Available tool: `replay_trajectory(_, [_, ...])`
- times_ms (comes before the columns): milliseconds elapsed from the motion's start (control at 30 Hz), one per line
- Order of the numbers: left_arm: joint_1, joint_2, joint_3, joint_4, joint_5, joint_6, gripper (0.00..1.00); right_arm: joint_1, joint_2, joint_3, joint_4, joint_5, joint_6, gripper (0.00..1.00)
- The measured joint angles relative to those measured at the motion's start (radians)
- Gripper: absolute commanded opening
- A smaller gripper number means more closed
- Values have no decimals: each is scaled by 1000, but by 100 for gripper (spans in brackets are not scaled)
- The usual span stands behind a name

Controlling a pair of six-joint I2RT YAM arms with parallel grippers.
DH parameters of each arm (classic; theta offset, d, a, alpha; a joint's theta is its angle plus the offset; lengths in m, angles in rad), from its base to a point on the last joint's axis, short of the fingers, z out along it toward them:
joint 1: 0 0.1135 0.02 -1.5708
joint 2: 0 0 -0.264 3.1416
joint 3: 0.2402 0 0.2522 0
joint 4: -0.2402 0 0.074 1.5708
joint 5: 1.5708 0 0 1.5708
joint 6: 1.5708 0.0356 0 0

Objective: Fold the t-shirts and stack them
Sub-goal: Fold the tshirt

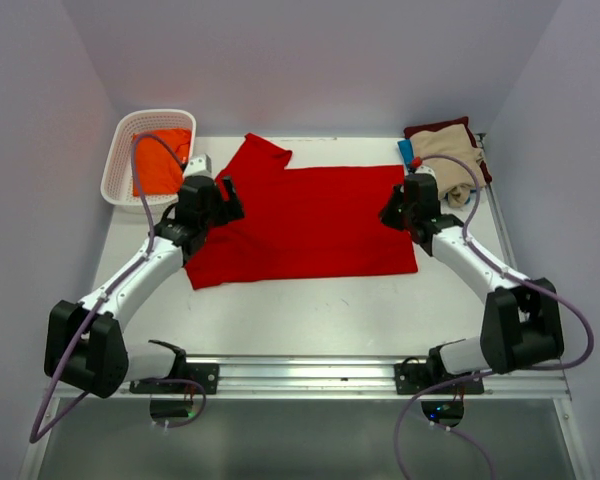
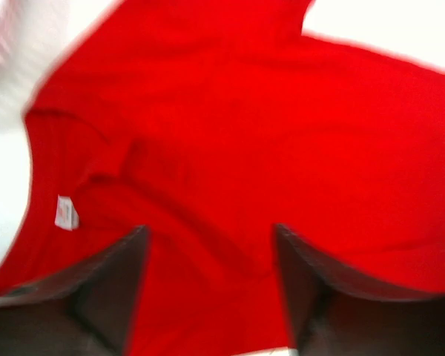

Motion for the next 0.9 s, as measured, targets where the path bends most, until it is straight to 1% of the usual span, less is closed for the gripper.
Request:
replay_trajectory(67, [-1, 3, -66, 8, 60, -21, 47, 2, 78, 62, 0, -137, -9, 0])
replay_trajectory(100, [-1, 8, -91, 7, 80, -24, 33, 8, 119, 94, 2, -196, -12, 0])
replay_trajectory(200, [-1, 52, -151, 7, 143, -31, 11, 49, 225, 180, 2, -319, -29, 0])
replay_trajectory(267, [-1, 93, -153, 19, 165, -32, 1, 93, 270, 221, -1, -385, -37, 0])
replay_trajectory(333, [-1, 139, -140, 34, 180, -31, 0, 134, 289, 237, 5, -441, -38, 0])
replay_trajectory(467, [-1, 217, -88, 45, 217, -30, 0, 183, 293, 239, 8, -496, -39, 0])
replay_trajectory(667, [-1, 232, -91, 55, 223, -31, 0, 188, 295, 172, 70, -553, -12, 0])
replay_trajectory(800, [-1, 230, -129, 57, 222, -31, 0, 211, 347, 119, 133, -578, 26, 0])
replay_trajectory(833, [-1, 228, -130, 49, 218, -31, 2, 221, 369, 108, 149, -580, 35, 0])
replay_trajectory(867, [-1, 225, -125, 42, 210, -30, 7, 231, 391, 97, 163, -581, 44, 0])
replay_trajectory(900, [-1, 225, -105, 22, 196, -27, 7, 241, 412, 86, 178, -581, 53, 0])
